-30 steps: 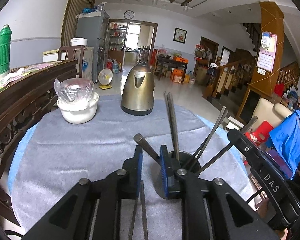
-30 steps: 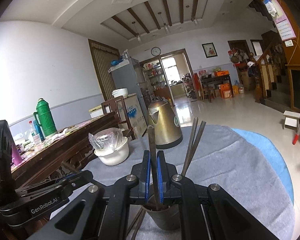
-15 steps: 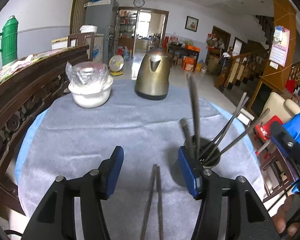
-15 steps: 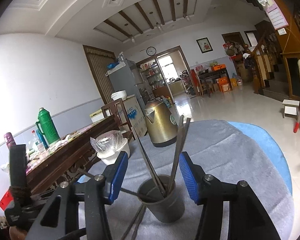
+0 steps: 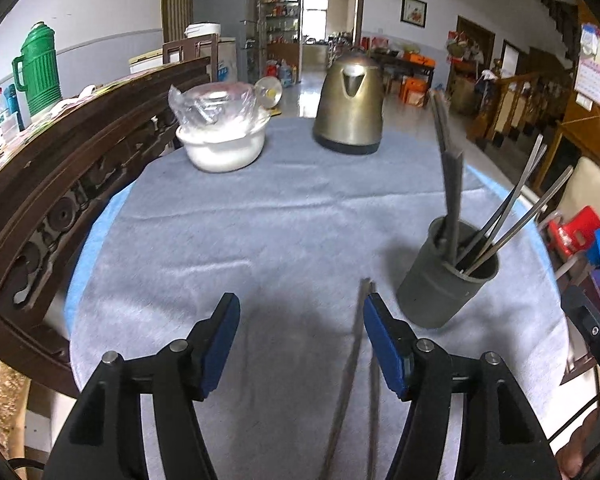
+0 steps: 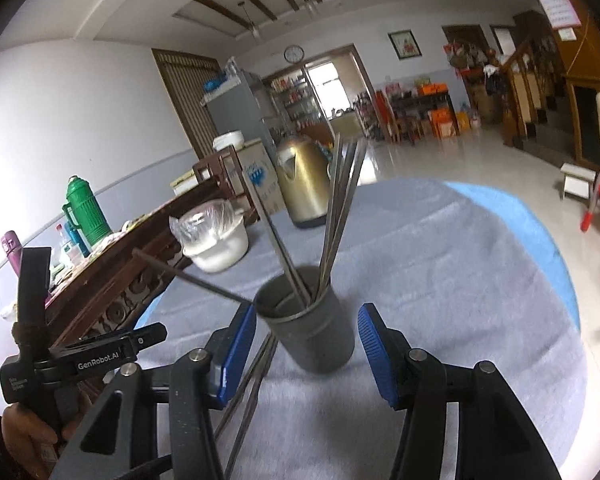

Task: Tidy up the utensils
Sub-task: 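Move both grippers back over the remaining chopsticks on the cloth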

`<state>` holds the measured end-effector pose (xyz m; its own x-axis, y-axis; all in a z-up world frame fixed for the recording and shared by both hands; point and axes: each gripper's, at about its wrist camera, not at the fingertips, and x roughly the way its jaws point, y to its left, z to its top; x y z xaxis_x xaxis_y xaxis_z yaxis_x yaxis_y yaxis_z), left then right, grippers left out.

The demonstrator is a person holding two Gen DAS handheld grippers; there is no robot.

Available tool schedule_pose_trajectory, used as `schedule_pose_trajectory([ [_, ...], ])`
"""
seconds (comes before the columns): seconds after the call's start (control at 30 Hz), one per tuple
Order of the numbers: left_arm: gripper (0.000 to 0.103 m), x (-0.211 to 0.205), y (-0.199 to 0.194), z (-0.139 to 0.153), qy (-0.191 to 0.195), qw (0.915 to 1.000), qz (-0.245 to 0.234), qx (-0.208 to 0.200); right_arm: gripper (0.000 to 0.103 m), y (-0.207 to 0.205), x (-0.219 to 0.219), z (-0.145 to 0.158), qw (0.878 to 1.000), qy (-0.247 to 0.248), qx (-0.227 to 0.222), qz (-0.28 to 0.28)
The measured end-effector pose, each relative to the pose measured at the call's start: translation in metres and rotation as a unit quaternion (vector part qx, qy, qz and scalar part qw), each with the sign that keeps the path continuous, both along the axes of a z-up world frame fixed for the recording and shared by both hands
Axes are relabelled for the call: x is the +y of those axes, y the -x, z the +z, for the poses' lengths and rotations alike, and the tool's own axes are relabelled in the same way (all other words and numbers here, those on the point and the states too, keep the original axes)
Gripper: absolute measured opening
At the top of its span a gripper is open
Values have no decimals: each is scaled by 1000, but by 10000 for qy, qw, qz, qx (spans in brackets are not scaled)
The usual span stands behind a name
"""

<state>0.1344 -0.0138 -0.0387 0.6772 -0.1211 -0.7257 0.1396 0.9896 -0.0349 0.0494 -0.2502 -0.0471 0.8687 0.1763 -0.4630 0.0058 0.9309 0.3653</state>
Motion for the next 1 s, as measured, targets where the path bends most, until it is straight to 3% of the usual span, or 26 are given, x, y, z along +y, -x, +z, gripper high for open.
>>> schedule_pose_trajectory([
  [0.43,65,17,8,-18,-394,9986,248,266,58,-7,37,-20,9967,12,564,588],
  [1.0,65,27,7,-33,-419,9973,347,484,58,-14,67,-42,9900,74,981,1015],
])
